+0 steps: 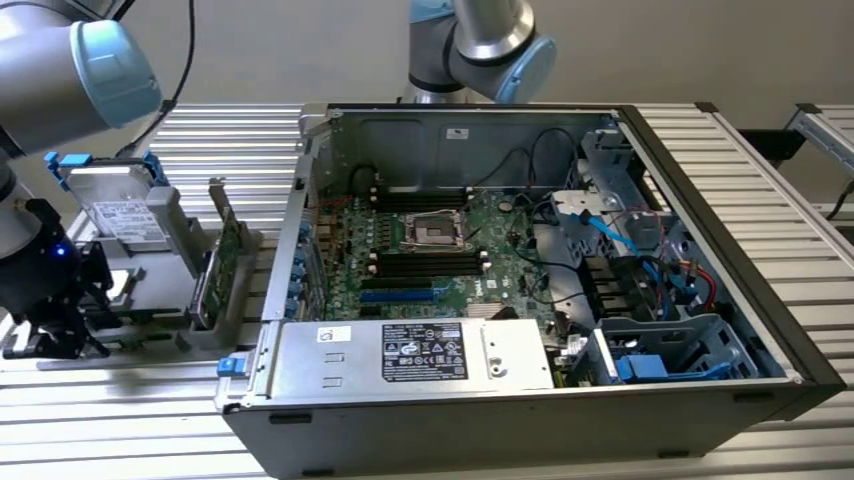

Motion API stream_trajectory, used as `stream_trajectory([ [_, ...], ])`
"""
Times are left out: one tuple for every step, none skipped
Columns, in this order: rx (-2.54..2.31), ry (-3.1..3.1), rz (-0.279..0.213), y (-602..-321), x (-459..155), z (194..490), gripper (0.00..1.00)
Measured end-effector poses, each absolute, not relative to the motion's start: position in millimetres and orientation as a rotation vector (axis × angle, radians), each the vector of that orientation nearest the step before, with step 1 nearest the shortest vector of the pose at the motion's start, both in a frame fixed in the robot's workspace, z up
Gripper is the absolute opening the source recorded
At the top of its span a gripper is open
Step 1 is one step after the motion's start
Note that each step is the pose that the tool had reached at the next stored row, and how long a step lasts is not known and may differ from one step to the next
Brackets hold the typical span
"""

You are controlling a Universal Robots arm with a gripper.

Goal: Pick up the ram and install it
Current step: 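Pick up the ram and move it above insertion slot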

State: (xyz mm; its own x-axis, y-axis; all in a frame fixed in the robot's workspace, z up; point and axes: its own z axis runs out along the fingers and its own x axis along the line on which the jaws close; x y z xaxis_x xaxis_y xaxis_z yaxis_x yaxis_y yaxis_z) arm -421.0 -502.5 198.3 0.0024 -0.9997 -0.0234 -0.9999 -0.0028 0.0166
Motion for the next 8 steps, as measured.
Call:
stream_trajectory([
  [-2.22, 2.214, 0.046, -503, -420, 198, 0.42],
  [-2.219, 2.213, 0.048, -503, -418, 197, 0.42],
  [-2.219, 2.213, 0.048, -503, -416, 197, 0.42],
  [-2.219, 2.213, 0.049, -503, -414, 197, 0.42],
  [-2.218, 2.213, 0.05, -503, -413, 197, 0.42],
  [-2.218, 2.212, 0.05, -503, -412, 196, 0.42],
  [-2.218, 2.212, 0.051, -503, -411, 196, 0.42],
  [-2.218, 2.212, 0.051, -503, -409, 195, 0.42],
])
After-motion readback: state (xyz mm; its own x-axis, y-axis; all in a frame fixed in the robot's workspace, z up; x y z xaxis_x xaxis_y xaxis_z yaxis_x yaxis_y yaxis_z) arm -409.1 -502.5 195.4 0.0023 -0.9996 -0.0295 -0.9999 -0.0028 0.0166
